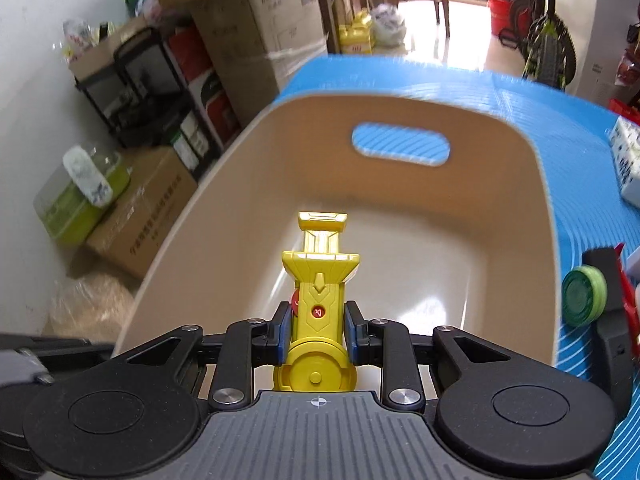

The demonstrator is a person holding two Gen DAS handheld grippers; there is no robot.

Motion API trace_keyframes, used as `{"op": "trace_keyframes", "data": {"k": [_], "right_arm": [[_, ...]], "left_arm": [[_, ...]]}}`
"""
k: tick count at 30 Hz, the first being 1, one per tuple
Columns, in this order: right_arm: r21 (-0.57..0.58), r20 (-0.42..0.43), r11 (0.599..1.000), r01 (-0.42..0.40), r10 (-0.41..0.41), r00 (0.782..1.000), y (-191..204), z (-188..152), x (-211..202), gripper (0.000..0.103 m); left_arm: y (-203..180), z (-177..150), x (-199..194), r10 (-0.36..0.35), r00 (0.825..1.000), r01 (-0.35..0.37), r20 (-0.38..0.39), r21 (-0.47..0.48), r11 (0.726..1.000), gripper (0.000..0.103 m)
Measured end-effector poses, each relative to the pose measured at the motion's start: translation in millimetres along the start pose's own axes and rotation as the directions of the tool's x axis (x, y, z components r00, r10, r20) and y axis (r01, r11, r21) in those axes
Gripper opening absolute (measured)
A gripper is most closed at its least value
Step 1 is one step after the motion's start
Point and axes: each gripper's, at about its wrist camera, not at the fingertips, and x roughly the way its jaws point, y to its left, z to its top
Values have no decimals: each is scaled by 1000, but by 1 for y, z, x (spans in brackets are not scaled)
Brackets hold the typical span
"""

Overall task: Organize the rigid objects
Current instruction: 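Lift the yellow tool into the basket and release it, then move the right gripper to the green tape roll and grasp it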

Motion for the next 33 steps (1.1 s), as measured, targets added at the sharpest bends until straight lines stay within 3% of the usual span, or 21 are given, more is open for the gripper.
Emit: {"op": "trace_keyframes", "data": {"k": [3,10,18,24,33], "right_arm": [[-3,-53,1000,3,-3,999,2,-6,12,35],[-47,-54,999,27,-29,998,9,-11,14,35],[-31,-66,1000,-2,0,998,4,-13,15,53],[-27,14,999,-25,26,1000,-6,-11,-8,68],[-41,194,999,26,-17,981,-33,-6,-69,74]], "left_arm": [[0,0,0,0,1000,0,0,1,1000,4],[0,0,0,2,1000,-2,1,4,1000,4],[0,0,0,3,1000,-3,0,5,1000,4],[0,0,0,3,1000,-3,0,4,1000,4],[-1,0,0,3,1000,-3,0,4,1000,4]]}}
